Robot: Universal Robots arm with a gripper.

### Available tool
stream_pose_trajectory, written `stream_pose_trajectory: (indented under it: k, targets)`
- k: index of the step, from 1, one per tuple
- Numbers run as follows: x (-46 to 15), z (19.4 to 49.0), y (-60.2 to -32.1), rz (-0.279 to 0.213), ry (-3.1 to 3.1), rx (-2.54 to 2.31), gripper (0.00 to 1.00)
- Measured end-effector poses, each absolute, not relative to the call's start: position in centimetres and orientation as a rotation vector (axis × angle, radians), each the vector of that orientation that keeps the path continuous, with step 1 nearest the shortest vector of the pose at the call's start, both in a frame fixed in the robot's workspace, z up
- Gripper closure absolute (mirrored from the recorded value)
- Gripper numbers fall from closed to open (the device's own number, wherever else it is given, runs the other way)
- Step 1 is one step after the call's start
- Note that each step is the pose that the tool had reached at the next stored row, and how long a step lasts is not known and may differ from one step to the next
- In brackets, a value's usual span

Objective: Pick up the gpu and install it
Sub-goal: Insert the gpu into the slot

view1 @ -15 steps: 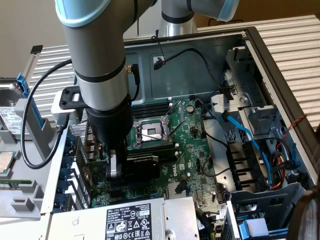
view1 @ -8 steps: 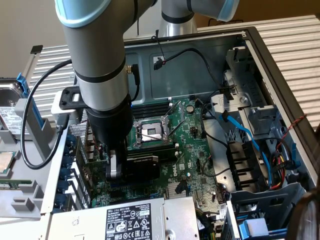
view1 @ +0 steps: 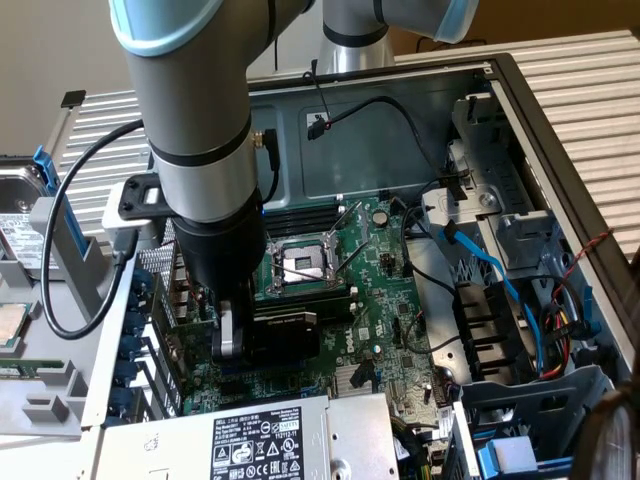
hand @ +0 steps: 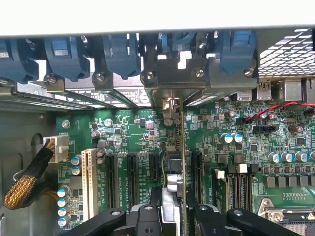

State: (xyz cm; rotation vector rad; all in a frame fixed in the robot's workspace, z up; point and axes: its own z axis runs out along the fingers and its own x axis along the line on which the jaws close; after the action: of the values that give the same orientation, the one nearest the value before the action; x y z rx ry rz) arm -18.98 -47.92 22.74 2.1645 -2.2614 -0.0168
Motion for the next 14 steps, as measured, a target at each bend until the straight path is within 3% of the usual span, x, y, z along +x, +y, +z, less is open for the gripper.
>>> stream_pose_trajectory:
  k: [14]
  targets:
    - [-18.98, 22.74, -47.95, -0.018, -2.262, 2.165, 0.71]
